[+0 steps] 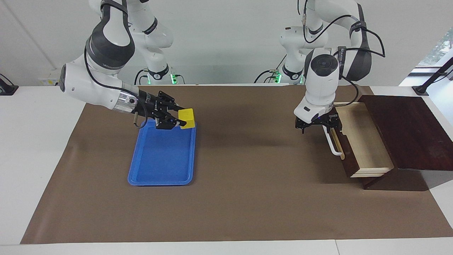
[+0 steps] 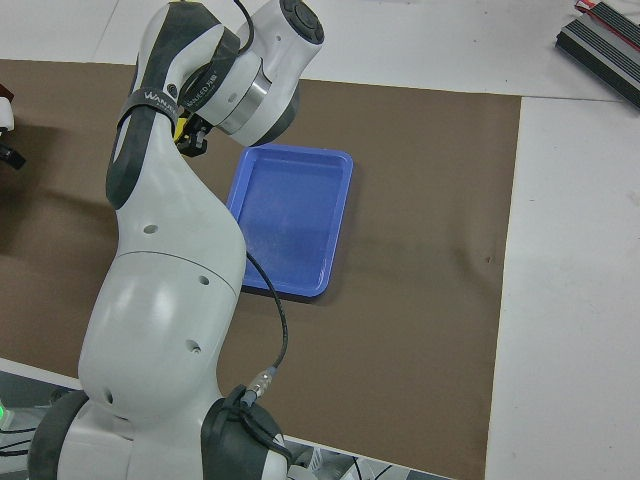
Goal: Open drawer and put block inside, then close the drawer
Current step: 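Carry the block toward the left gripper while the left gripper approaches, then close the left gripper on the yellow block held by the right gripper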
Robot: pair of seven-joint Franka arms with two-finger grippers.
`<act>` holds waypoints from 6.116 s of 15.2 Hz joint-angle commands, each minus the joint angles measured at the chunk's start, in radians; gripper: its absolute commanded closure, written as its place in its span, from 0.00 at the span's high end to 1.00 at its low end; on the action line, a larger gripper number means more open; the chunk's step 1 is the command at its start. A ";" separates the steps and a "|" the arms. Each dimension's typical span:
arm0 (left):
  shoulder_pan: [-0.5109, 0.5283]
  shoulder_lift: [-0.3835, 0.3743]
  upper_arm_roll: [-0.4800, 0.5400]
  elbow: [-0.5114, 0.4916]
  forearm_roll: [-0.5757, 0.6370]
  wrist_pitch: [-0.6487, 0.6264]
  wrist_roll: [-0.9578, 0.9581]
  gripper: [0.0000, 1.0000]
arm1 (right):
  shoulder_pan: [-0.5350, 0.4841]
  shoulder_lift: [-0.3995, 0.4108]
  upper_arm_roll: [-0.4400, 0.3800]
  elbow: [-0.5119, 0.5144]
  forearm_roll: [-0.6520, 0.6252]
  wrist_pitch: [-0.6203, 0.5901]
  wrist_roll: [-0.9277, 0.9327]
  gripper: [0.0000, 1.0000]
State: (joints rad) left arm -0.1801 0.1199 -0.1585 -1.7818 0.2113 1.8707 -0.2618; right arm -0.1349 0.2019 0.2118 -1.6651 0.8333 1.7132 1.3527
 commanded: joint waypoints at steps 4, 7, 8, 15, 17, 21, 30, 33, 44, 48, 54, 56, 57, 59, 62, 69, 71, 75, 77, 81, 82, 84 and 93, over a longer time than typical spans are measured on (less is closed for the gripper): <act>-0.103 0.020 0.007 0.105 -0.168 0.002 -0.677 1.00 | 0.127 -0.010 0.005 -0.050 0.036 0.187 0.111 0.00; -0.142 0.030 0.007 0.125 -0.184 0.005 -1.050 1.00 | 0.187 -0.007 0.005 -0.051 0.066 0.279 0.164 0.00; -0.159 0.030 0.008 0.130 -0.208 0.004 -1.149 1.00 | 0.214 -0.007 0.005 -0.057 0.073 0.313 0.180 0.00; -0.199 0.133 0.013 0.229 -0.207 -0.024 -1.718 1.00 | 0.362 0.022 0.005 -0.068 0.112 0.497 0.227 0.00; -0.200 0.135 0.013 0.231 -0.207 -0.007 -1.745 1.00 | 0.400 0.048 0.005 -0.065 0.113 0.569 0.238 0.00; -0.199 0.150 0.017 0.269 -0.207 -0.015 -1.757 1.00 | 0.439 0.112 0.005 -0.016 0.113 0.632 0.253 0.00; -0.203 0.175 0.019 0.291 -0.196 -0.004 -1.757 1.00 | 0.477 0.175 0.005 0.071 0.099 0.641 0.267 0.00; -0.208 0.181 0.019 0.295 -0.187 -0.004 -1.758 1.00 | 0.489 0.175 0.003 0.071 0.096 0.646 0.266 0.00; -0.233 0.233 0.020 0.358 -0.148 -0.045 -1.769 1.00 | 0.492 0.174 0.003 0.071 0.093 0.644 0.261 0.00; -0.236 0.227 0.019 0.358 -0.096 -0.082 -1.769 1.00 | 0.492 0.174 0.003 0.071 0.095 0.644 0.263 0.00; -0.252 0.236 0.017 0.395 -0.089 -0.137 -1.768 1.00 | 0.492 0.174 0.003 0.071 0.095 0.644 0.263 0.00; -0.266 0.242 0.017 0.420 -0.090 -0.157 -1.768 1.00 | 0.492 0.174 0.003 0.071 0.095 0.644 0.263 0.00; -0.269 0.251 0.017 0.432 -0.090 -0.165 -1.769 1.00 | 0.492 0.174 0.005 0.071 0.095 0.644 0.263 0.00; -0.272 0.259 0.017 0.461 -0.090 -0.191 -1.768 1.00 | 0.492 0.174 0.003 0.071 0.095 0.644 0.263 0.00; -0.282 0.273 0.019 0.492 -0.090 -0.216 -1.768 0.95 | 0.492 0.174 0.005 0.071 0.095 0.644 0.263 0.00; -0.279 0.282 0.022 0.513 -0.089 -0.234 -1.763 0.90 | 0.492 0.174 0.003 0.071 0.095 0.644 0.263 0.00; -0.274 0.284 0.020 0.525 -0.087 -0.242 -1.762 0.90 | 0.492 0.174 0.003 0.071 0.093 0.644 0.264 0.00; -0.269 0.284 0.022 0.525 -0.087 -0.246 -1.758 0.87 | 0.492 0.174 0.003 0.071 0.093 0.644 0.264 0.00; -0.269 0.284 0.022 0.525 -0.087 -0.245 -1.758 0.87 | 0.492 0.174 0.005 0.071 0.093 0.644 0.264 0.00; -0.269 0.284 0.020 0.525 -0.087 -0.240 -1.758 0.77 | 0.492 0.174 0.005 0.071 0.093 0.644 0.264 0.00; -0.269 0.284 0.020 0.525 -0.089 -0.239 -1.757 0.70 | 0.492 0.174 0.003 0.071 0.093 0.644 0.264 0.00; -0.269 0.285 0.020 0.525 -0.089 -0.237 -1.757 0.47 | 0.492 0.174 0.003 0.071 0.093 0.644 0.264 0.00; -0.262 0.282 0.020 0.529 -0.121 -0.231 -1.725 0.00 | 0.494 0.174 0.005 0.071 0.095 0.643 0.266 0.00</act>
State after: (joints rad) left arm -0.4408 0.3790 -0.1457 -1.2984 0.1087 1.6534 -2.0077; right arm 0.3515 0.3666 0.2121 -1.6103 0.9233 2.3561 1.6095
